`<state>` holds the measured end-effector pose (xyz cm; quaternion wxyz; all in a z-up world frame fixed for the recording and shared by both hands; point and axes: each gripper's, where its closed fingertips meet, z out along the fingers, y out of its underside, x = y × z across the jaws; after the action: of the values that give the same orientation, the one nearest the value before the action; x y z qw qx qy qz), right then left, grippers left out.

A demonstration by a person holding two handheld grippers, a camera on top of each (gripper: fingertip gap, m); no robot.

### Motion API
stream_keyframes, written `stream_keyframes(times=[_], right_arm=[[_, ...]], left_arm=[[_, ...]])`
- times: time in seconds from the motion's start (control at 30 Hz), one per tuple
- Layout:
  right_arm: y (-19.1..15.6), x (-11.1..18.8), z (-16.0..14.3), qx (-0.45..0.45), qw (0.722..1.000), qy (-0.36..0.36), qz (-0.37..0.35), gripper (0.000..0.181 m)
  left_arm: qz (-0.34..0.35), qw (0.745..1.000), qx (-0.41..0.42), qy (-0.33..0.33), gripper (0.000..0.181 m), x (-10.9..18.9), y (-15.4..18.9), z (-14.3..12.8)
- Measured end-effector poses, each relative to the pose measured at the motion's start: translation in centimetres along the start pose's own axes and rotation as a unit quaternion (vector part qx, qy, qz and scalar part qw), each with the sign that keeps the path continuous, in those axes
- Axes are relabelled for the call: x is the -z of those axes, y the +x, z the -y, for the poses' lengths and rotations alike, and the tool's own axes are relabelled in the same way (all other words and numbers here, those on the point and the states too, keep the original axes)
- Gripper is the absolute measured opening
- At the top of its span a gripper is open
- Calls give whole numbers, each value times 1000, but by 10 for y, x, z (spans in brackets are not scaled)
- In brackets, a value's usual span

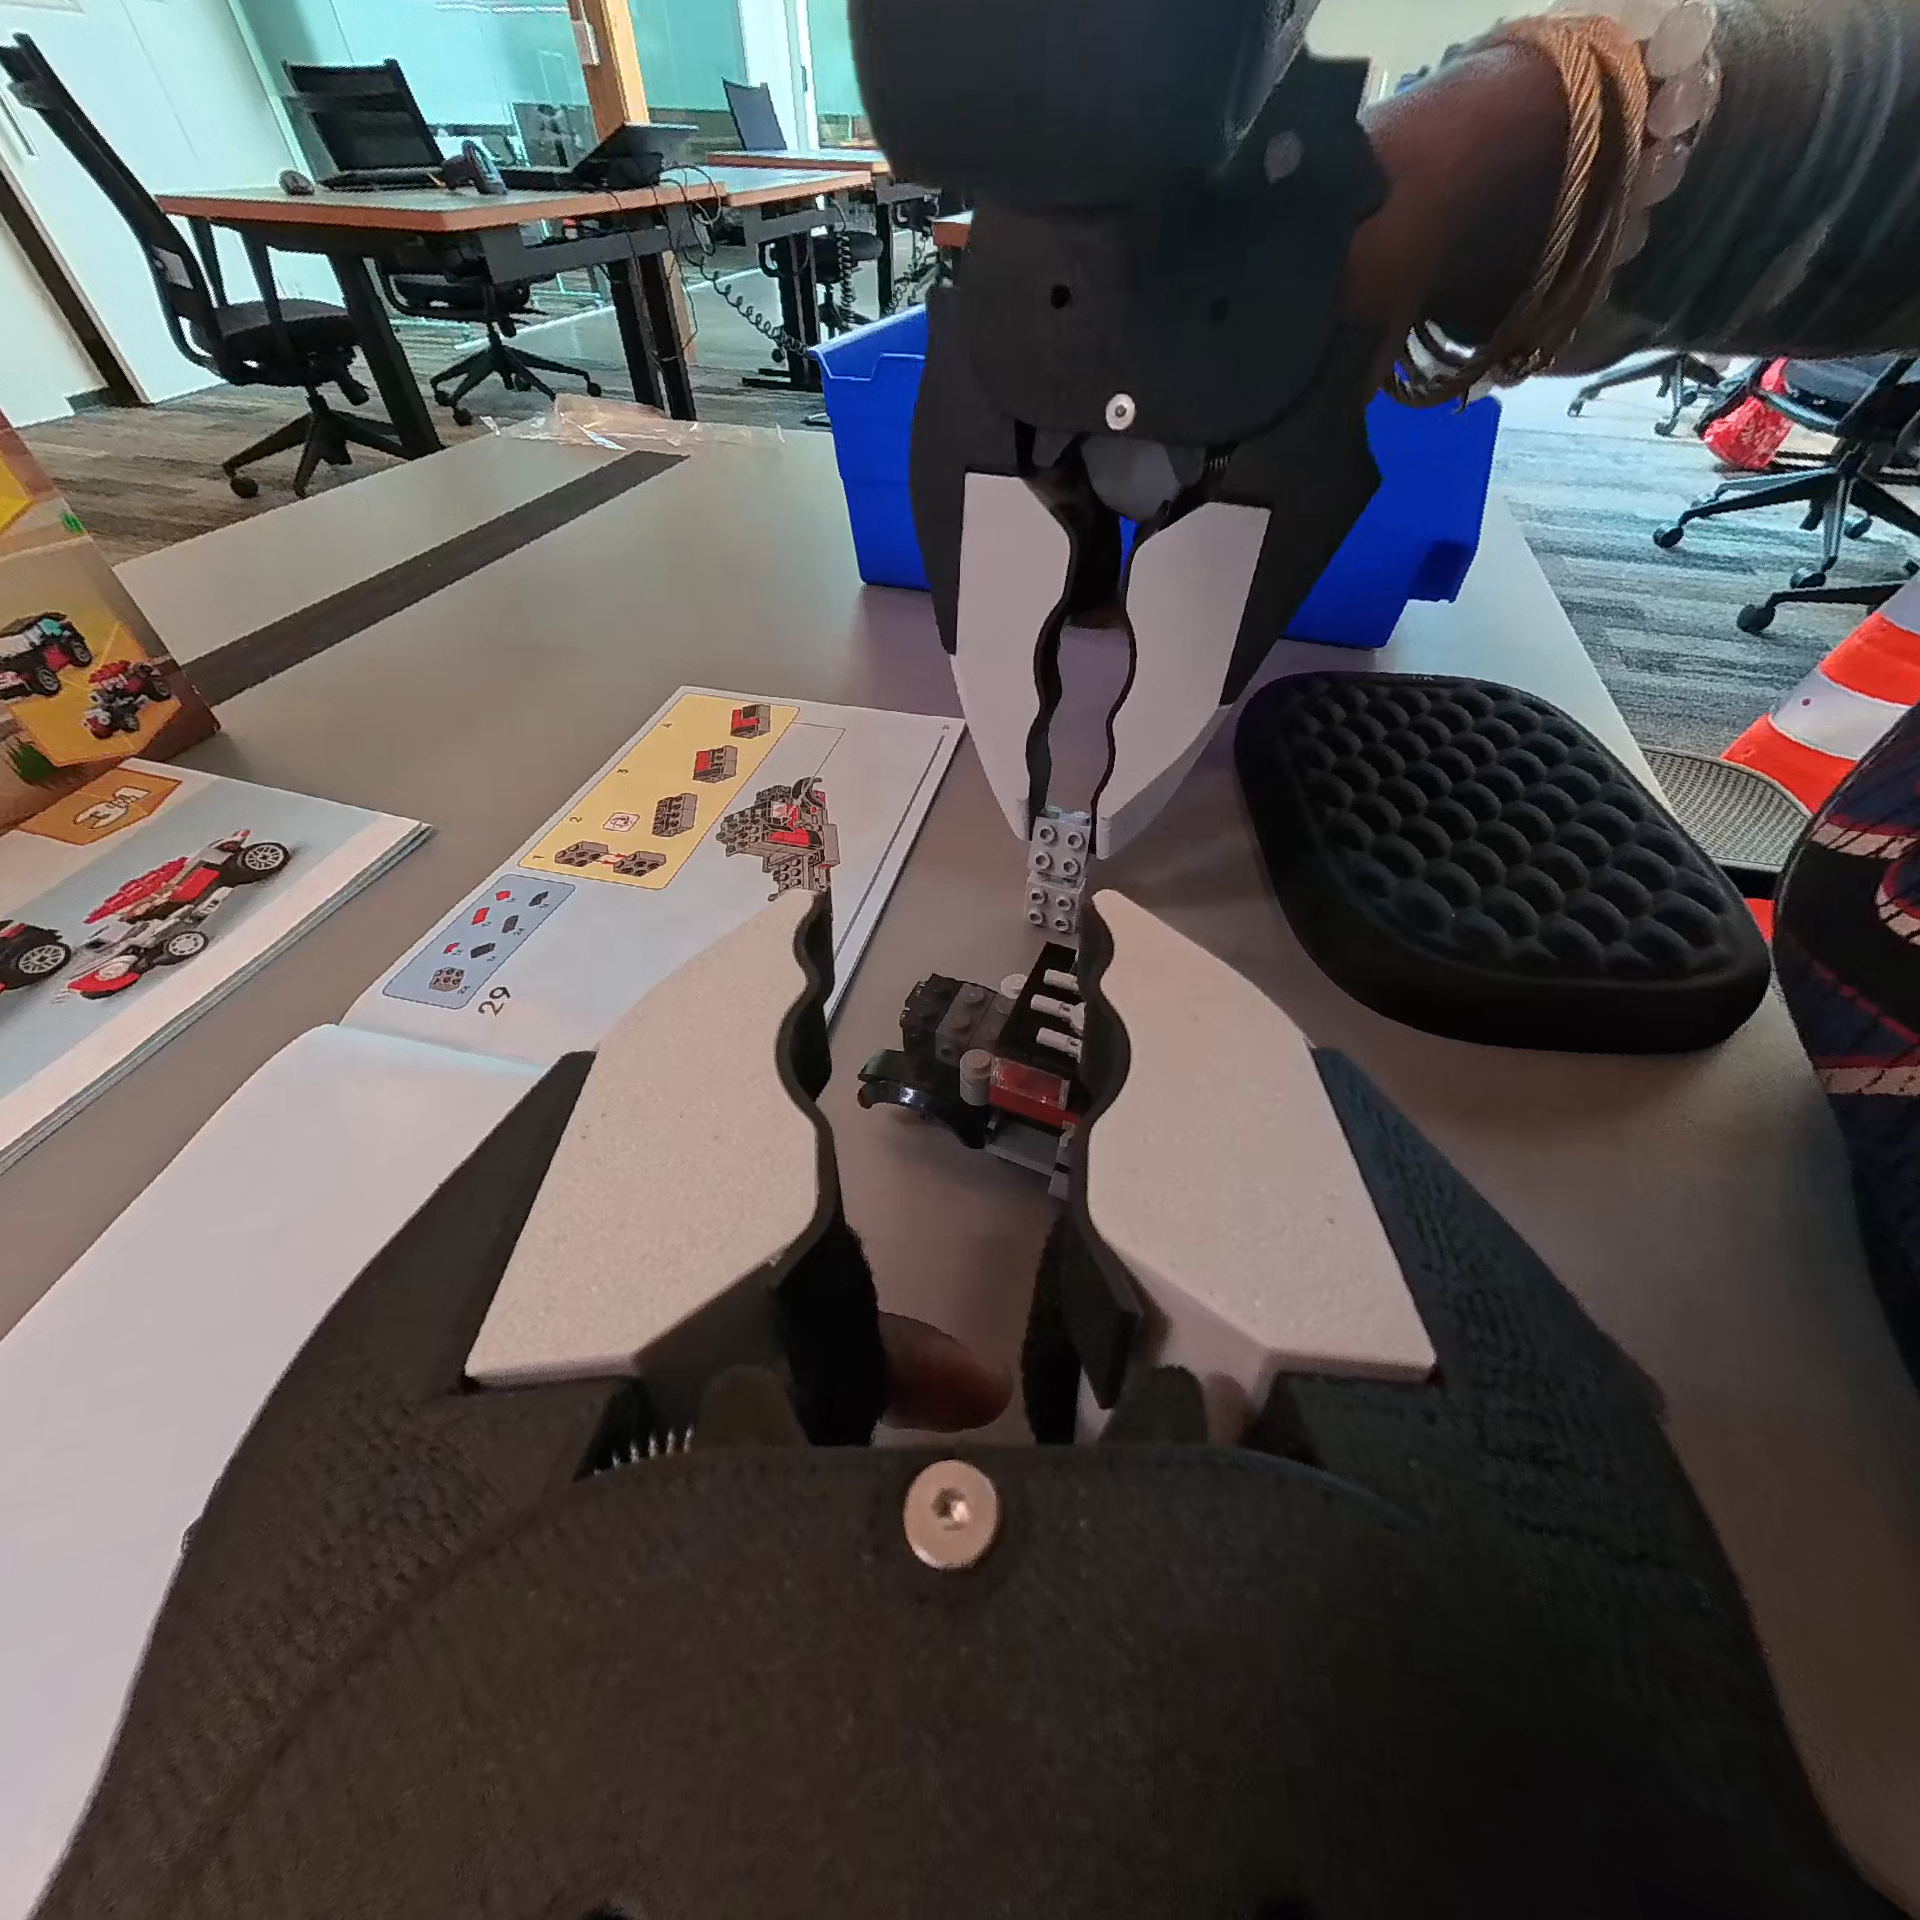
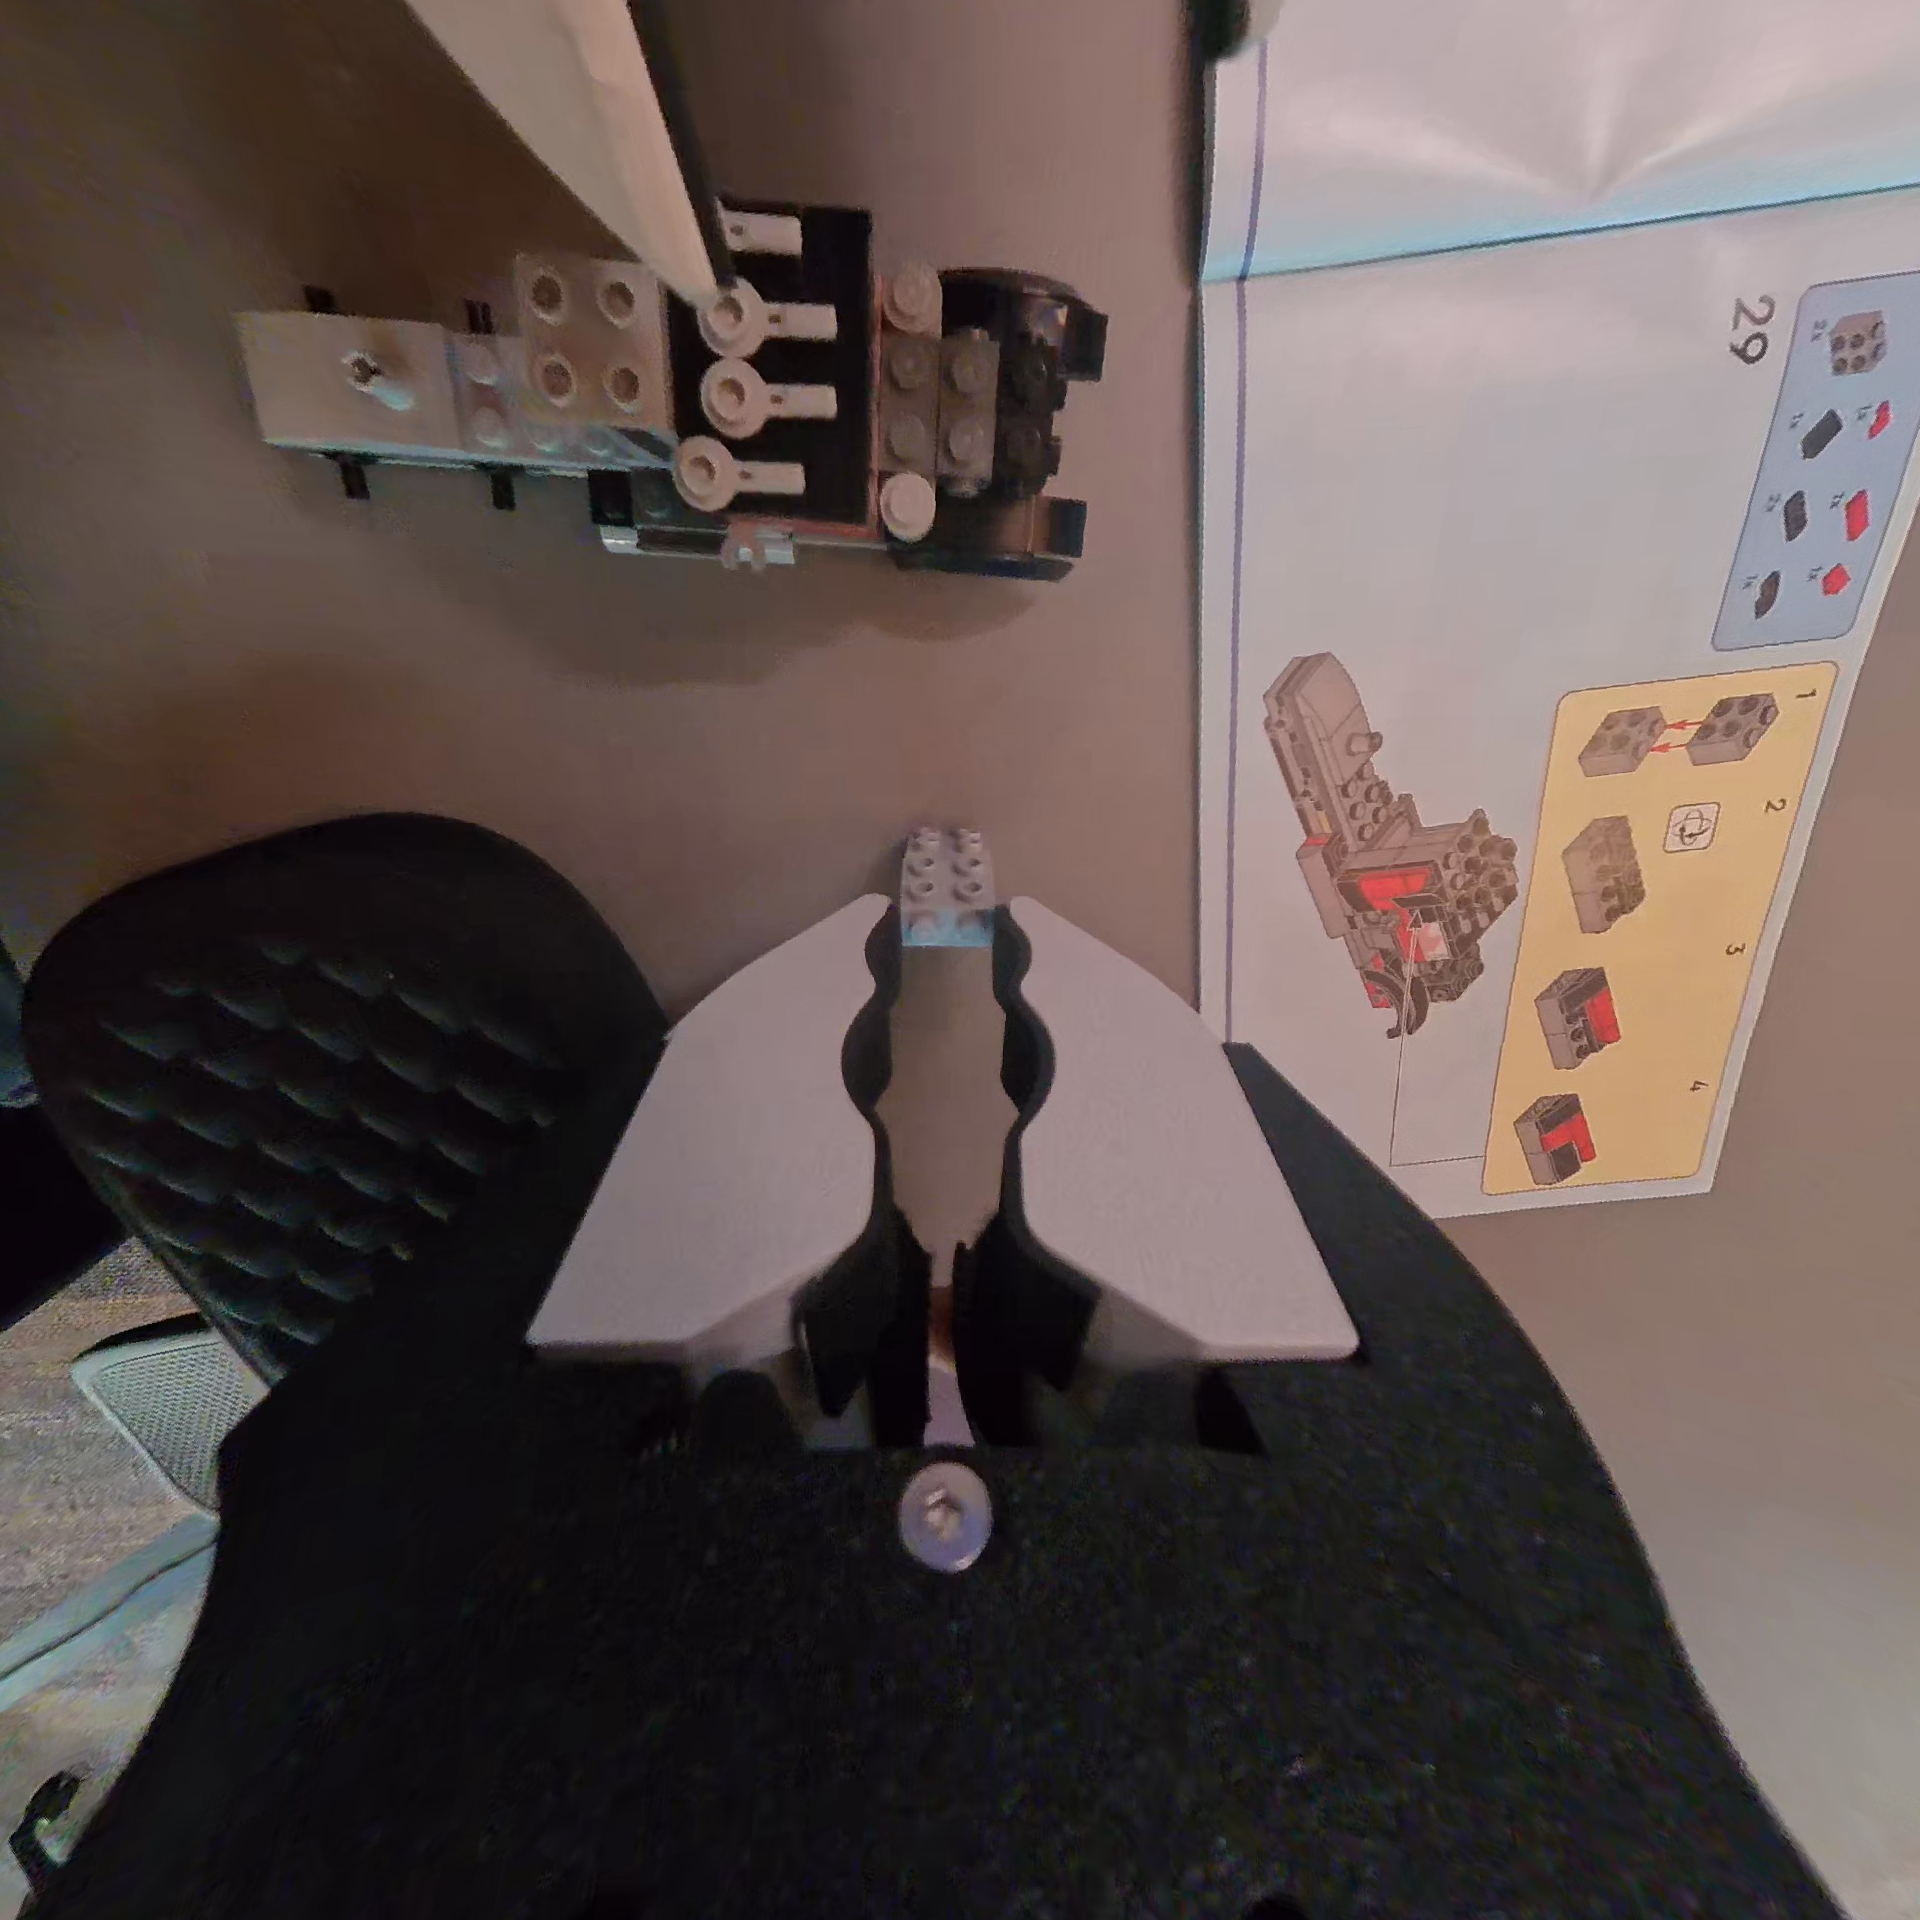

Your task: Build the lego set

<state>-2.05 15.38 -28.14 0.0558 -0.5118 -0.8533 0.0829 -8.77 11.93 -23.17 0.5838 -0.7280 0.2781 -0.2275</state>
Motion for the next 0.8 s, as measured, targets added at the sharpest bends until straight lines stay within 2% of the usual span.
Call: stream_keyframes(times=[0.27, 0.6, 0.8], right_arm=[[-1, 1, -3, -9, 999, -46, 4, 17], [0, 2, -2, -5, 998, -65, -6, 17], [-2, 1, 0, 0, 997, -77, -6, 17]], left_arm=[[-1, 1000, 3, 5, 45, 1, 0, 1], [-4, 1000, 27, 16, 45, 3, -4, 3], [-8, 1000, 12, 23, 46, 5, -1, 5]])
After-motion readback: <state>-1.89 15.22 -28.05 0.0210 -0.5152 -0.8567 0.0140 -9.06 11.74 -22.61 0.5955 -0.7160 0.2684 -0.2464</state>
